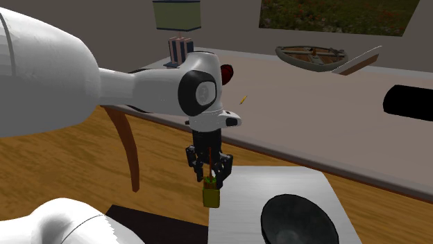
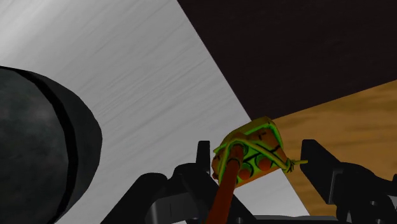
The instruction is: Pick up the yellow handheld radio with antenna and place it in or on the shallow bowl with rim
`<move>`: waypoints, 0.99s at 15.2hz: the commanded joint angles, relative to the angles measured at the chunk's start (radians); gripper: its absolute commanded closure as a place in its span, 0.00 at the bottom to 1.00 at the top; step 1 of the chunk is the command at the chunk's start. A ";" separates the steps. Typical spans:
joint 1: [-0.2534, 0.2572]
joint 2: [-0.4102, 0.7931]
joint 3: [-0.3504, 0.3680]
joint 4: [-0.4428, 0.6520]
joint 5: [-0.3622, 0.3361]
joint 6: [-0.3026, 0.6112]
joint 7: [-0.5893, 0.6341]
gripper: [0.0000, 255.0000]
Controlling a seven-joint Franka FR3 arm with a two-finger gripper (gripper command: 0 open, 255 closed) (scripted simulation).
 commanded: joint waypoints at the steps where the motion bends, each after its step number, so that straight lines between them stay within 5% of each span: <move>1: 0.000 0.000 0.000 0.000 0.000 0.000 0.000 1.00; 9: 0.000 0.000 0.000 -0.001 0.000 0.000 0.000 1.00; 15: 0.003 -0.023 0.012 0.065 0.012 -0.088 -0.015 1.00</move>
